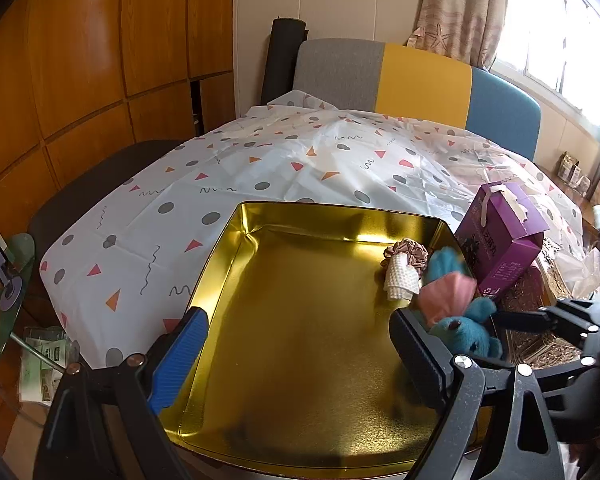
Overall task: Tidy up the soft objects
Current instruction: 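Drop the knit item in the gold tray while right tool places the blue elephant beside it, then move both tools back to the pile and open over the remaining items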
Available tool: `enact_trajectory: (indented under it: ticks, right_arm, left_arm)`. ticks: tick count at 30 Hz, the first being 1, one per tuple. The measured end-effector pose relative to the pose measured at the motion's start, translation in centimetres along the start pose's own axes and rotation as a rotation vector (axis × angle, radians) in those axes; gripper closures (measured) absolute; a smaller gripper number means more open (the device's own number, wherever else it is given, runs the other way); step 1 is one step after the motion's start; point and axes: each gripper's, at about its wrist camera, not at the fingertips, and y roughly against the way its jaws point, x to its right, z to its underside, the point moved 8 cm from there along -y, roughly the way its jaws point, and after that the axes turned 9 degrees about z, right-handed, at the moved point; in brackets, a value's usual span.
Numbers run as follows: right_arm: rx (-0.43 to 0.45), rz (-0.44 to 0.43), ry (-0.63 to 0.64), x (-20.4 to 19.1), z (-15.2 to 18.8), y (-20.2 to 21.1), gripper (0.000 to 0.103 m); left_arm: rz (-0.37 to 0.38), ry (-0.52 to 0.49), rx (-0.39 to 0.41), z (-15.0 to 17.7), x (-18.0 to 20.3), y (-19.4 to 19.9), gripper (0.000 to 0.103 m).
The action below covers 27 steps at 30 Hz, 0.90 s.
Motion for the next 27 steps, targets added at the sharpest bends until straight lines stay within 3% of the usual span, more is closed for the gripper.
enact_trajectory:
  ticks: [15,27]
  right_arm:
    - [0.171,0.016,-0.161,4.0,0.9,7.5,0.035]
    - [0.244,0.124,-0.366,12.9,5.6,13.1,0.035]
  left_arm:
    - [0.044,-0.051,0.011,-0.1,2.3,1.1,0.009]
    - [0.138,-0.17,0.03,-0.7,7.4,2.8,0.008]
